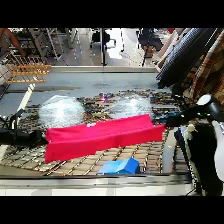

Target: Fold the clothes and pants, and hang the long-sleeved shirts on hangers.

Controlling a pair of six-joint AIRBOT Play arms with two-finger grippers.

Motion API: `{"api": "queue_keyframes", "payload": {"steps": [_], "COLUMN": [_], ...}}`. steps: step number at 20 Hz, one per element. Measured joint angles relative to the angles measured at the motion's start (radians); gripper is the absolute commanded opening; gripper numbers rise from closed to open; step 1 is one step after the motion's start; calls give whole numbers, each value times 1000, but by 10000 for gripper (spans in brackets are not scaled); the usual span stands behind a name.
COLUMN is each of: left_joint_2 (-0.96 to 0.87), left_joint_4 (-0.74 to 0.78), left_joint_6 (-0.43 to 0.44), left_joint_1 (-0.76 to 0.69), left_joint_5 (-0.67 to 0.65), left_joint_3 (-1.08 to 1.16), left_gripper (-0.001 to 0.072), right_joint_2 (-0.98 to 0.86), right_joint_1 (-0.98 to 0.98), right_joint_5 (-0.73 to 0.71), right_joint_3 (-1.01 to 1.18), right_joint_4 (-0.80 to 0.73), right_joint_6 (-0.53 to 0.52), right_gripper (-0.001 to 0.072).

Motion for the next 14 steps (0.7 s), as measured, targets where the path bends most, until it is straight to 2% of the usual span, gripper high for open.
{"api": "queue_keyframes", "payload": {"steps": [5, 6, 7, 8, 9, 11, 14], "left_joint_2": [-198, -229, -252, -272, -285, -299, -296], "left_joint_4": [-62, -83, -99, -113, -122, -142, -156], "left_joint_6": [16, 22, 25, 27, 30, 32, 42], "left_joint_1": [23, 24, 25, 26, 27, 28, 27], "left_joint_5": [194, 235, 269, 299, 319, 326, 310], "left_joint_3": [13, 14, 15, 15, 16, 16, 16], "left_gripper": [5, 25, 120, 324, 446, 446, 445], "right_joint_2": [-126, -141, -153, -161, -167, -175, -191], "right_joint_1": [70, 79, 87, 93, 94, 85, 46], "right_joint_5": [-244, -290, -334, -369, -386, -385, -289], "right_joint_3": [12, 13, 13, 16, 18, 23, 24], "right_joint_4": [56, 75, 94, 108, 113, 120, 133], "right_joint_6": [50, 52, 53, 53, 53, 58, 42], "right_gripper": [25, 112, 477, 592, 560, 560, 557]}}
